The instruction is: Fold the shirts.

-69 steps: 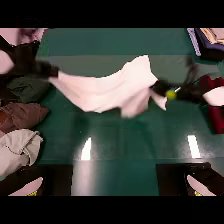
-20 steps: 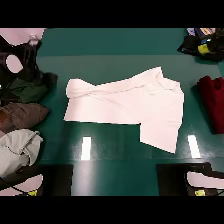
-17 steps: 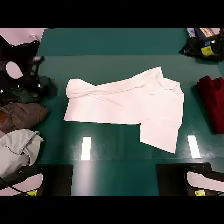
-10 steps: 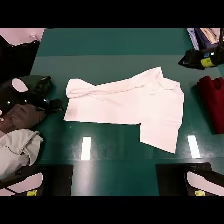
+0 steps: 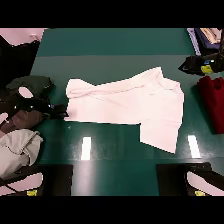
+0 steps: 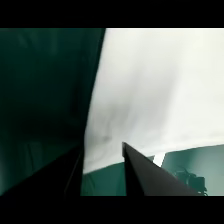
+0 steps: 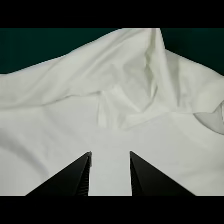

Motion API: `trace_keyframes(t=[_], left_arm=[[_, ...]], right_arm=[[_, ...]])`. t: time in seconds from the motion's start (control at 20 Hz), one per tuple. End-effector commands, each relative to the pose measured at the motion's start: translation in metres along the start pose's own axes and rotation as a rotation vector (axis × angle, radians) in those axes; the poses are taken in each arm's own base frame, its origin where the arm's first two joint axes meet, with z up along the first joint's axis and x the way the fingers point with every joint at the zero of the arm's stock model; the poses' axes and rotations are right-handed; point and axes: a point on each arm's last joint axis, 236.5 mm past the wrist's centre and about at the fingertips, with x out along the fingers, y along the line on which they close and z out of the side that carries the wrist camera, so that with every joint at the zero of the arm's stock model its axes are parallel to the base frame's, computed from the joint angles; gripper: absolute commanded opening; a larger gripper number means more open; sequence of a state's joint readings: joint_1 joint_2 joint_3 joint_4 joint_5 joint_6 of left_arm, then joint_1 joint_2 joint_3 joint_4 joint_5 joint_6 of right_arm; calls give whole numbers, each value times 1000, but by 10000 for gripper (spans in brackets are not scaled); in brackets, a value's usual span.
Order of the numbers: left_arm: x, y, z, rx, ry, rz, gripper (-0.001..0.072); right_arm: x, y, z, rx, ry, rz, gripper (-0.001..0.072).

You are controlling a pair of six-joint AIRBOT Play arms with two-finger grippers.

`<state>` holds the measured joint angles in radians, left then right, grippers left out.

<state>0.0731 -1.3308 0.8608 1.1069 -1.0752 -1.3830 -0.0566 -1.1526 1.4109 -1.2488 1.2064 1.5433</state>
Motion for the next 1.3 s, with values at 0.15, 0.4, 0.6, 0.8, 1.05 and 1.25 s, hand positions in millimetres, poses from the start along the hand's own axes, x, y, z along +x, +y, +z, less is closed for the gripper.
trace_keyframes(t=[0.15, 0.4, 0.6, 0.8, 1.05, 1.25], left_arm=[[-3, -14, 9, -17, -23, -52, 30], [-64, -37, 34, 119, -193, -39, 29], [-87, -48, 29, 165, -238, -44, 30], [-84, -48, 23, 164, -212, -47, 29], [-84, -48, 20, 164, -197, -50, 30], [-82, -49, 12, 166, -164, -55, 29]], right_arm=[[-3, -5, -19, 9, 76, -8, 286], [0, -64, -103, 154, 305, -100, 285], [18, -113, -199, 381, 478, -146, 286], [37, -129, -250, 515, 527, -138, 515], [69, -125, -246, 604, 466, -64, 436], [84, -131, -237, 637, 446, -52, 435]])
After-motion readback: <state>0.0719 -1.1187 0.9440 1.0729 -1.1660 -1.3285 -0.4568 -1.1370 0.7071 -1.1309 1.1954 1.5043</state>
